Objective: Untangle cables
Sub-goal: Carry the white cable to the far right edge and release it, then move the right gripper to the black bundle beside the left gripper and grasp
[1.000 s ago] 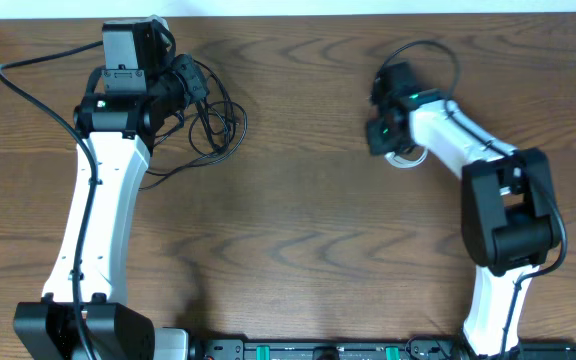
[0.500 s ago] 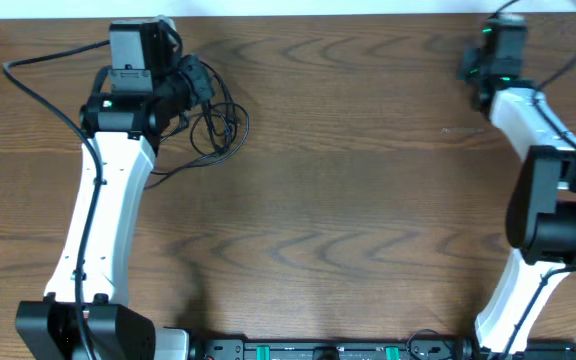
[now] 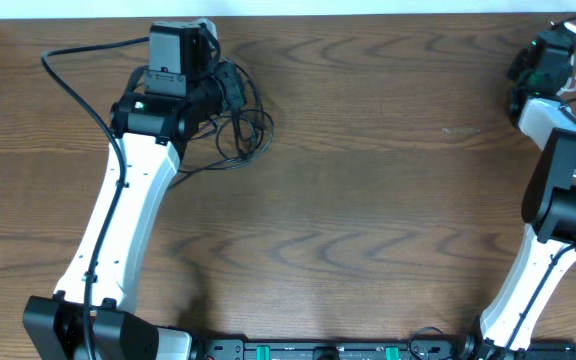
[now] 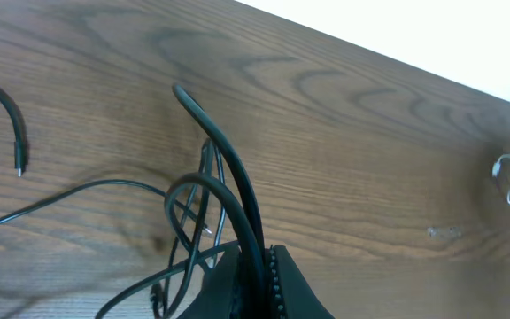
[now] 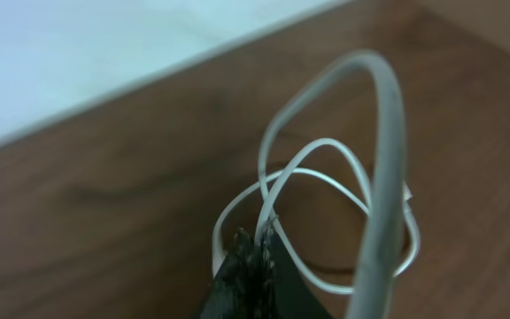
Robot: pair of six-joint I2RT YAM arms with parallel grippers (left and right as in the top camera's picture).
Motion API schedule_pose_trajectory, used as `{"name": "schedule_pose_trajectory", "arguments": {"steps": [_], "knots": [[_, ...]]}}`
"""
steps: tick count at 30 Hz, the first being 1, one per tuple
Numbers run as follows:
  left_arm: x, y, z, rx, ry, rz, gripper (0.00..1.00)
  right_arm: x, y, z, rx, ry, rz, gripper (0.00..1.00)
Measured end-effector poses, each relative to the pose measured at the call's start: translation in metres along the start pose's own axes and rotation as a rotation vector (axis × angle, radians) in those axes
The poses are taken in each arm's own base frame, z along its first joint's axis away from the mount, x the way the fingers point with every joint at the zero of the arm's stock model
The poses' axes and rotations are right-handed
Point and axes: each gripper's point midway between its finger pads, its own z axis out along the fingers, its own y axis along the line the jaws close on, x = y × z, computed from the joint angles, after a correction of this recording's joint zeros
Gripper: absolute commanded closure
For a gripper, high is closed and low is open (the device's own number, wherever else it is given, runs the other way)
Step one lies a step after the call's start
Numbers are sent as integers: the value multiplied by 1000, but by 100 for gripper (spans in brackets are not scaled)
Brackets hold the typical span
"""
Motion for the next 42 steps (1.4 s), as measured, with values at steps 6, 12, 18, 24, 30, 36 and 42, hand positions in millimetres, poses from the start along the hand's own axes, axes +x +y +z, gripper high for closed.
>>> {"name": "schedule_pose_trajectory", "arguments": {"steps": [6,12,18,24,30,36,42], "knots": [[2,-7,1,13,0,16,93,-12,-38,13,63,-14,33,1],[0,-9,1,18,-8,19,93,-16,-36,14,33,-13,-8,1],[0,-9,1,19,-9,19,93,-11,-13,8,19,49,-106,1],[-1,-10,1,20,-12,27,93,-1,24,-13,-29,180,-223,1],[-1,-10,1,22,-14,48,93,6,55,-66,-149,320,-301,1],[-7,-16,6,53,-33,60,93,-11,119,-143,-453,359,-333,1],[-12,-18,8,63,-52,63,93,12,199,-229,-899,449,-377,1]]}}
